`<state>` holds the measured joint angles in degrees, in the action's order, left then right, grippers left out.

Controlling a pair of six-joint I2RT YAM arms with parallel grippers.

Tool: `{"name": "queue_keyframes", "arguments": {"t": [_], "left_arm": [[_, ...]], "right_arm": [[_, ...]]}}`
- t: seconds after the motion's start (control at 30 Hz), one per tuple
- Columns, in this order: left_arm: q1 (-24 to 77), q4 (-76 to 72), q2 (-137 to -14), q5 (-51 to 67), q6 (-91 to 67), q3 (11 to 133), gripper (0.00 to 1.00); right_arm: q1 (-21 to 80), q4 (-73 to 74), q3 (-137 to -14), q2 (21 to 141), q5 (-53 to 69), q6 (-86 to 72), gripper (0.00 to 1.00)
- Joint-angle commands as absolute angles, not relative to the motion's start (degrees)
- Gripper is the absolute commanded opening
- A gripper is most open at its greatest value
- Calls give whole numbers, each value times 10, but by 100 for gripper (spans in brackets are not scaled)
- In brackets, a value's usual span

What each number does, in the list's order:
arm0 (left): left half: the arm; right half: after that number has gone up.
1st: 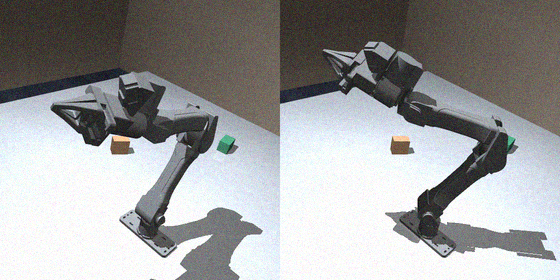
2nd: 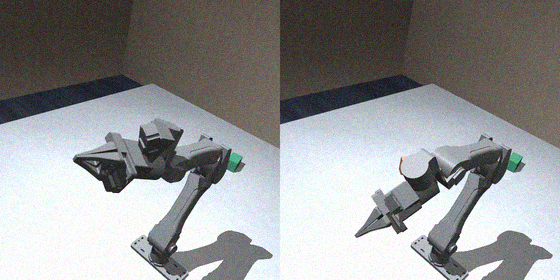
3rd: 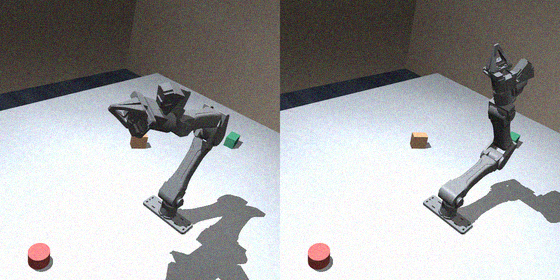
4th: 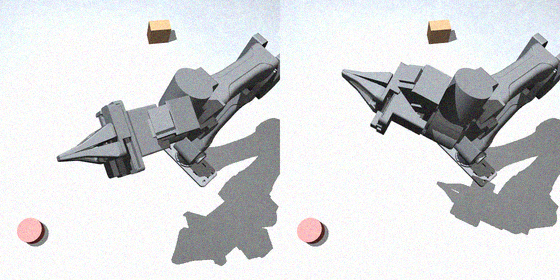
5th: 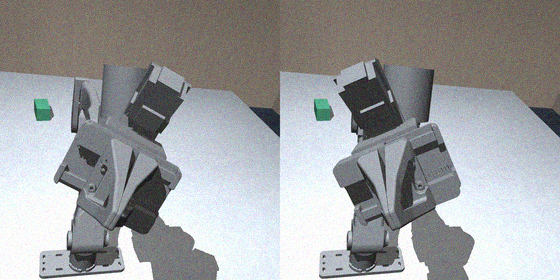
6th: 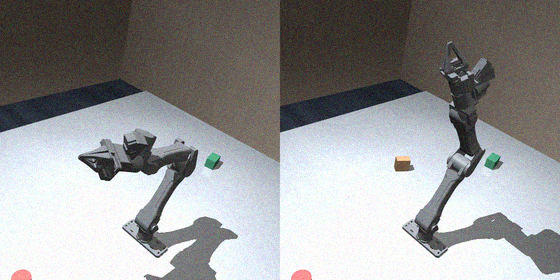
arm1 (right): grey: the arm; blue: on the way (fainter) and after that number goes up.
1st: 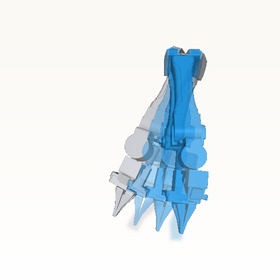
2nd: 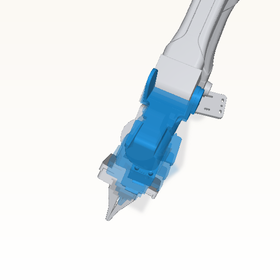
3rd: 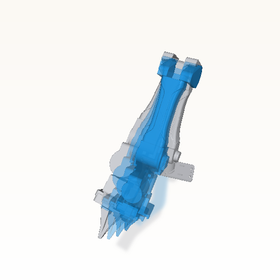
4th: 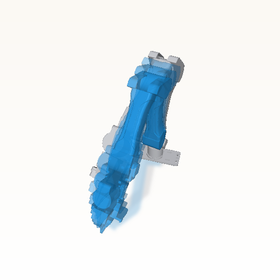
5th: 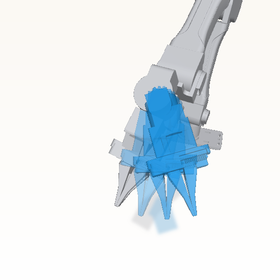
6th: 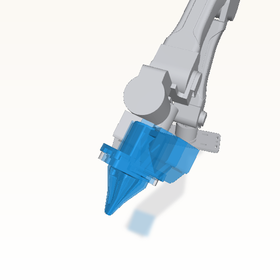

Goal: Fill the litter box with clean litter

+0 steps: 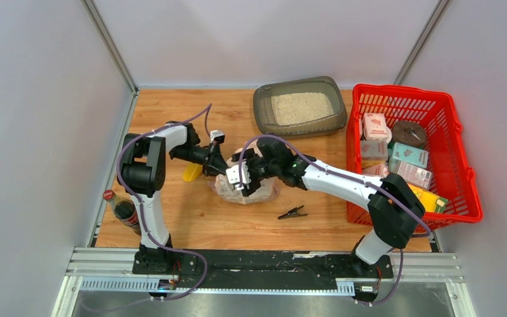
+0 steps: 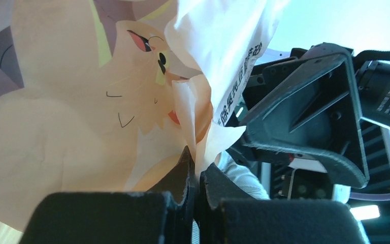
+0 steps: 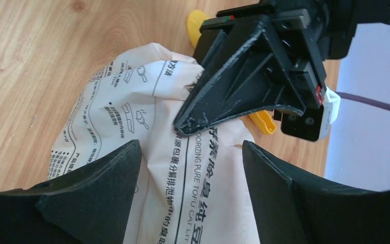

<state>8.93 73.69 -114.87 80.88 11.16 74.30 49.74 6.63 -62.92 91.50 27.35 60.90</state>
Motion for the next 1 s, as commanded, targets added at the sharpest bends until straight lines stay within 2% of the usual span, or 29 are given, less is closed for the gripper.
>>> {"name": "queue_keyframes", "arguments": {"t": [0.0, 0.1, 0.33, 0.47, 0.6, 0.7, 0.77, 0.87, 0.93, 0.97], "left_arm": [[100, 835, -1119, 945, 13, 730, 0], [100, 821, -1113, 944, 4, 724, 0], [100, 808, -1104, 944, -22, 723, 0], [99, 806, -1099, 944, -36, 715, 0], [99, 788, -1090, 944, -63, 703, 0], [99, 789, -1085, 944, -63, 701, 0], [98, 788, -1085, 944, -63, 704, 0], [94, 790, -1084, 944, -64, 710, 0], [89, 789, -1082, 944, -64, 715, 0], [82, 790, -1081, 945, -63, 716, 0]], "right_arm": [[499, 102, -652, 928, 317, 665, 77], [497, 149, -672, 939, 314, 658, 70], [476, 193, -724, 968, 315, 577, 31], [470, 200, -728, 977, 293, 575, 31], [470, 208, -717, 979, 287, 597, 55], [470, 199, -704, 980, 272, 612, 59], [470, 199, -702, 983, 259, 623, 57], [469, 216, -708, 986, 256, 635, 47], [468, 234, -711, 988, 257, 635, 30], [467, 239, -712, 988, 252, 626, 24]]}}
